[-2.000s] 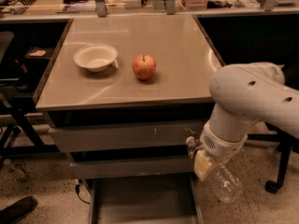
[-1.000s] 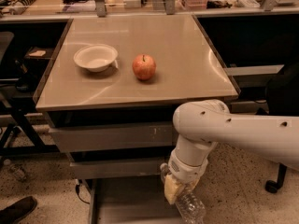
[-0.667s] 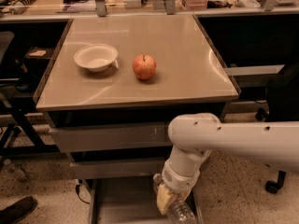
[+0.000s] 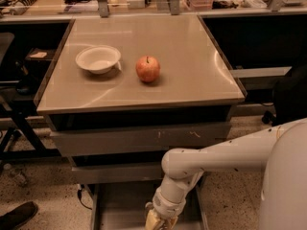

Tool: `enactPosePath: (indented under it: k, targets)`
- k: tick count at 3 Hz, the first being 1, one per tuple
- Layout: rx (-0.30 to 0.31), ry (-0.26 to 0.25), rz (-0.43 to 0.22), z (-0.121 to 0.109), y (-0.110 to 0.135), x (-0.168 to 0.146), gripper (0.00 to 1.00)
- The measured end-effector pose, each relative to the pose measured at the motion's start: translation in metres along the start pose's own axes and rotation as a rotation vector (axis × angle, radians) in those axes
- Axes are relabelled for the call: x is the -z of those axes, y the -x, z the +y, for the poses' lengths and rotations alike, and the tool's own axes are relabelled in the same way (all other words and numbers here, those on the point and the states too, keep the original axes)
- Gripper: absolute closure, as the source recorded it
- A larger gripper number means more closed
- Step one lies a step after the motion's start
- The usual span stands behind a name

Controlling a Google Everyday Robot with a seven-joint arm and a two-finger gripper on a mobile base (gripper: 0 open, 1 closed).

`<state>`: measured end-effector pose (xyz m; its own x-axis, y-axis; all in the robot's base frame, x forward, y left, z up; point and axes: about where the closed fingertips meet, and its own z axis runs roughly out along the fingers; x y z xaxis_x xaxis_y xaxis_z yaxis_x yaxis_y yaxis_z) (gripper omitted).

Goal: Place water bottle into bottom drawer

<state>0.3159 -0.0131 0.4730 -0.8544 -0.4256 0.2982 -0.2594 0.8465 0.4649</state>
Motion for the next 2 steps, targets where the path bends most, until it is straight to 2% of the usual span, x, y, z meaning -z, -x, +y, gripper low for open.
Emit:
enactPosePath:
  k: [1,2]
  targets:
    - [0.0,0.0,0.0,0.0,0.0,0.0,1.0]
    - [-0.009,0.057,-0.025,0.003,0.019,-0.028,1.0]
